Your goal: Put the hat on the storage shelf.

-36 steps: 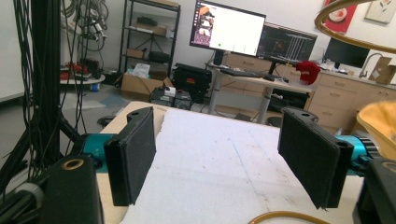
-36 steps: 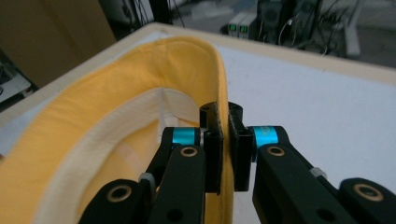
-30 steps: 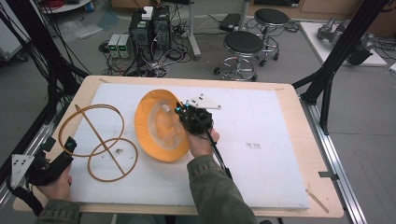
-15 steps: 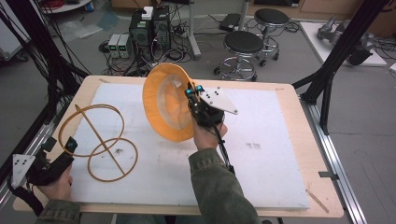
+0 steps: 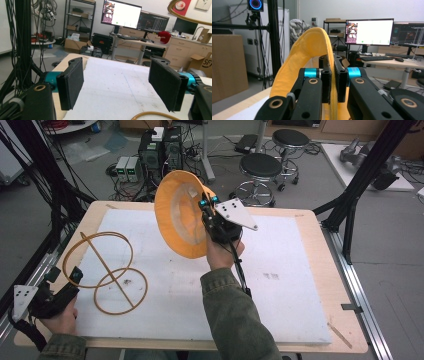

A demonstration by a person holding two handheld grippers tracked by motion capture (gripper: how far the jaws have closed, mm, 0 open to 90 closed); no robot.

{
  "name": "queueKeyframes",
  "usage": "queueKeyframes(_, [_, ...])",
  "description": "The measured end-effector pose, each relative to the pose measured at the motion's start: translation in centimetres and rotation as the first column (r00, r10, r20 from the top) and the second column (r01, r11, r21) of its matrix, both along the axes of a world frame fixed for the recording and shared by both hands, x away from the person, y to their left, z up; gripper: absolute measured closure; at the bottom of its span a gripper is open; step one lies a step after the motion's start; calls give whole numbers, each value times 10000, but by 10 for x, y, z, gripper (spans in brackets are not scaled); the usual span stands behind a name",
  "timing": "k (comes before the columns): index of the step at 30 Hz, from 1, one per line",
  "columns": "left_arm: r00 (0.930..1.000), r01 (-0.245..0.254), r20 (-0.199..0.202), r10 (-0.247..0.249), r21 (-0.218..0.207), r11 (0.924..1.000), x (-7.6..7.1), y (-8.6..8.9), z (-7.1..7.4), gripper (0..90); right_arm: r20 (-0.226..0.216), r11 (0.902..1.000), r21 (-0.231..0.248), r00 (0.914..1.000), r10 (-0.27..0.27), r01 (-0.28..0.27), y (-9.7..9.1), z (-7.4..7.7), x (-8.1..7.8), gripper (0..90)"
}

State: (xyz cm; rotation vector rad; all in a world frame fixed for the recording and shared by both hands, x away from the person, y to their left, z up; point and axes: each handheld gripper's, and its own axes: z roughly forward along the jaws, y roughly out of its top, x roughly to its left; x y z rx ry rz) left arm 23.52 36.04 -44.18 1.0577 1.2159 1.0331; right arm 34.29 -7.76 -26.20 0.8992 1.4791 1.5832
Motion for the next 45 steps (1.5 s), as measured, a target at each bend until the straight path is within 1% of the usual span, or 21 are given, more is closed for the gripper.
queueKeyframes(4, [10000,60,-13,-60,34,10000,0,0,0,283,267,9998,-10,9994,204,-203,6,7,1,867])
queueKeyframes(8, [10000,96,-17,-96,25,10000,1,0,0,282,576,9998,-80,9982,171,-167,13,12,1,867])
queueKeyframes(13, [9999,104,-7,-104,36,9999,1,0,0,282,797,9997,-176,9967,171,-157,19,16,1,867])
queueKeyframes(15, [9999,113,-4,-113,20,9999,1,-1,0,282,887,9993,-332,9959,176,-147,24,16,1,867])
queueKeyframes(18, [9999,129,-6,-129,27,9999,1,-1,0,282,848,9987,-463,9961,229,-191,30,16,3,867])
queueKeyframes(20, [9999,138,-8,-137,38,9999,1,-1,0,282,816,9988,-448,9964,245,-209,35,16,3,867])
queueKeyframes(26, [9997,225,-27,-225,14,9997,2,-1,0,282,972,9969,-730,9946,364,-294,53,20,5,866])
queueKeyframes(30, [9997,260,24,-260,38,9997,2,-2,0,282,978,9974,-612,9942,442,-383,66,24,5,866])
queueKeyframes(31, [9997,256,25,-256,56,9997,2,-2,0,282,1007,9971,-653,9938,465,-400,68,25,5,866])
queueKeyframes(35, [9997,261,14,-261,71,9996,2,-2,0,282,1154,9941,-927,9911,669,-563,84,31,4,866])
queueKeyframes(37, [9996,267,39,-267,59,9996,2,-2,0,282,1233,9915,-1137,9893,777,-637,92,33,4,866])
queueKeyframes(41, [9996,274,27,-275,111,9996,2,-3,0,282,1347,9812,-1798,9863,949,-699,110,33,5,866])
queueKeyframes(45, [9995,303,36,-303,163,9994,3,-4,0,282,1444,9735,-2046,9805,1331,-1021,126,33,2,866])
